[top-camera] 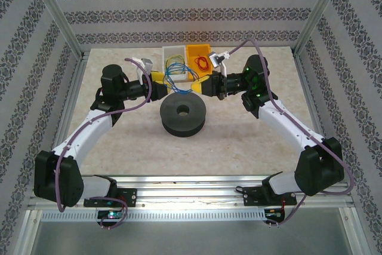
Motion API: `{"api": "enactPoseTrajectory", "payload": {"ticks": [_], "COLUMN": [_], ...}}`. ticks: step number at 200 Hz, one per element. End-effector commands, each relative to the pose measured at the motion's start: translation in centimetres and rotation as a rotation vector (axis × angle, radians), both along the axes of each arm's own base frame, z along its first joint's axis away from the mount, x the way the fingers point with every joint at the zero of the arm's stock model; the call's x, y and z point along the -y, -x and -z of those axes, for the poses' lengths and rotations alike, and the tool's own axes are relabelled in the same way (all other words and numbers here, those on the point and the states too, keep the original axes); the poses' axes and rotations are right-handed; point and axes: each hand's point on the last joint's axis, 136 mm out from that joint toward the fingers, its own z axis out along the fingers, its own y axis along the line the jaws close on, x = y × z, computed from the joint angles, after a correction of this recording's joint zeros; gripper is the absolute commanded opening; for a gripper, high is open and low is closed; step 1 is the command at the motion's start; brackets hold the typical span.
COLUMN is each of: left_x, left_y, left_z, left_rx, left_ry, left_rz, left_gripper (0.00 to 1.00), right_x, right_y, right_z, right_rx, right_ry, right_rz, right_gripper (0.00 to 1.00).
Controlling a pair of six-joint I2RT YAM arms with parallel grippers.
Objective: Wrap the cables
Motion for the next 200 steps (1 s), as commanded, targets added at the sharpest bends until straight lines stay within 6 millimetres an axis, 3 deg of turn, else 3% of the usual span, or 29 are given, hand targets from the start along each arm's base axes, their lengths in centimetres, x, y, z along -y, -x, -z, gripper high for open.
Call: {"api": "enactPoseTrajectory", "payload": {"ticks": [1, 63, 105, 148, 164, 200], "left_x": [0.1, 0.5, 0.6, 0.5, 0.4, 0.3], "left_y": [0.4, 2.3, 2.8, 3.2, 3.4, 3.7], "left_z": [-1.5, -2.3, -2.8, -3.5, -3.8, -4.2], "left_rx": [0.060, 0.121, 0.146, 0.169, 0.177, 0.189], "left_ry": [0.042, 0.079, 0.098, 0.102, 0.102, 0.104], "left_rz": [0.038, 0.129, 0.149, 0.149, 0.148, 0.143], "left_gripper": [0.59, 0.65, 0.63, 0.51, 0.42, 0.37], "right_x": [-0.5, -1.2, -2.2, -2.6, -2.7, -2.9], "right_y": [0.5, 0.1, 0.6, 0.9, 0.9, 0.8], "right_z": [-1.3, -1.1, -1.4, -1.4, -1.3, -1.0], "right_rx": [0.068, 0.061, 0.065, 0.064, 0.059, 0.050], "right_ry": [-0.025, -0.032, -0.037, -0.039, -0.037, -0.034], "right_rz": [-0.032, -0.047, -0.081, -0.091, -0.094, -0.098], "right_gripper": [0.00, 0.00, 0.00, 0.00, 0.00, 0.00]}}
